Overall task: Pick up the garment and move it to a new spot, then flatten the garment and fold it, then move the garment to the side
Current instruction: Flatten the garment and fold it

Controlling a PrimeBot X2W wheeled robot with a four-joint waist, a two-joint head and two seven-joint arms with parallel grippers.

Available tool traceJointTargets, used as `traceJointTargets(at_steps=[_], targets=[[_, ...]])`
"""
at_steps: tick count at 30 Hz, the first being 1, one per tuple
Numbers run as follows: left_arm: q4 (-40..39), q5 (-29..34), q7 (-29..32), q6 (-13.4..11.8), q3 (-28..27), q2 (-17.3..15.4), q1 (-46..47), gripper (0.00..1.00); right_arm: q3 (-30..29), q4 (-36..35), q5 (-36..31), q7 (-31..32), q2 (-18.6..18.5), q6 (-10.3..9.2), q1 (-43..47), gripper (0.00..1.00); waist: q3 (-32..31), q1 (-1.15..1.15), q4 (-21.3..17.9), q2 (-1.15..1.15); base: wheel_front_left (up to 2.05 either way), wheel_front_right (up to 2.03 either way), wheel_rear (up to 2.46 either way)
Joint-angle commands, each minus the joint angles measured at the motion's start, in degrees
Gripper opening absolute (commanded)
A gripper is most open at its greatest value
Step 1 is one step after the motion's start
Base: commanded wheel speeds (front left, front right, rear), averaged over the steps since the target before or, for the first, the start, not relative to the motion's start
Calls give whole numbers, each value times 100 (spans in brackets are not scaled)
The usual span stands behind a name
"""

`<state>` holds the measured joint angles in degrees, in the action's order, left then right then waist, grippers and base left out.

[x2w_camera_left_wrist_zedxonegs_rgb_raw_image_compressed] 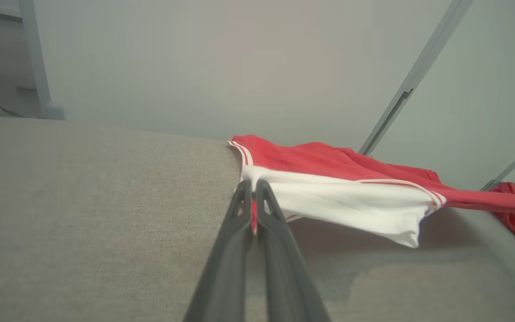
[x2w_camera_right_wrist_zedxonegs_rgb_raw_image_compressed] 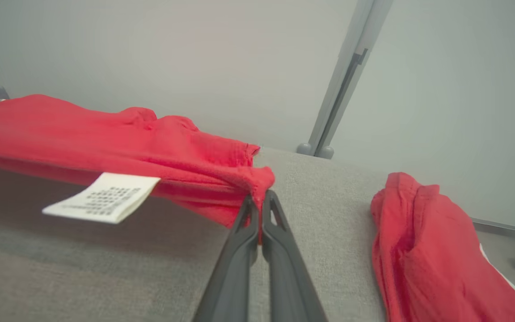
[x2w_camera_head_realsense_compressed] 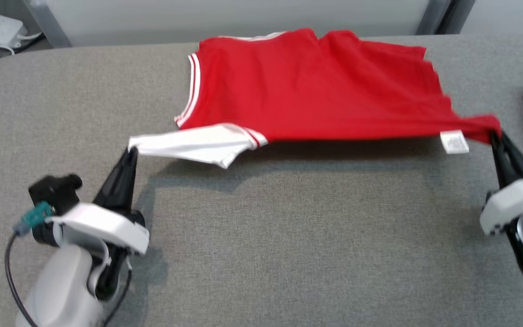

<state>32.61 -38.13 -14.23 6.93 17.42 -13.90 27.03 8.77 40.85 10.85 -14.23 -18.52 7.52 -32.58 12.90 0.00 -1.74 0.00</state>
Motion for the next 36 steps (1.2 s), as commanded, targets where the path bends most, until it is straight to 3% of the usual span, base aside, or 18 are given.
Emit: traceJointTargets(at_steps=[1,4,11,19,29,36], targets=[[-453,137,-75,-158,-267,-258,-269,0,-122,-175,-41,-76,-94,-3,471,0,-182,0,26,0,0,0,0],[-809,206,-76,-297,-268,-278,-647,0,-177,-165,-43,-73,-61,-3,802,0,-266,0,37,0,0,0,0],[-2220,343,210,-922,-227,-432,-1867,0,-287,-294,167,348,-56,-3,1509,0,-367,0,26,0,0,0,0],[-3360,434,931,-1472,-30,-599,-2822,0,-478,-748,443,792,-94,-3,1962,0,-314,0,62,0,0,0,0],[-3962,205,1980,-1841,248,-676,-3481,0,-459,-1196,886,1319,-271,-3,2484,0,-374,0,148,0,0,0,0],[-3677,-58,2472,-1784,445,-624,-3525,0,-504,-1315,833,1530,-350,-3,2693,0,-430,0,207,0,0,0,0]])
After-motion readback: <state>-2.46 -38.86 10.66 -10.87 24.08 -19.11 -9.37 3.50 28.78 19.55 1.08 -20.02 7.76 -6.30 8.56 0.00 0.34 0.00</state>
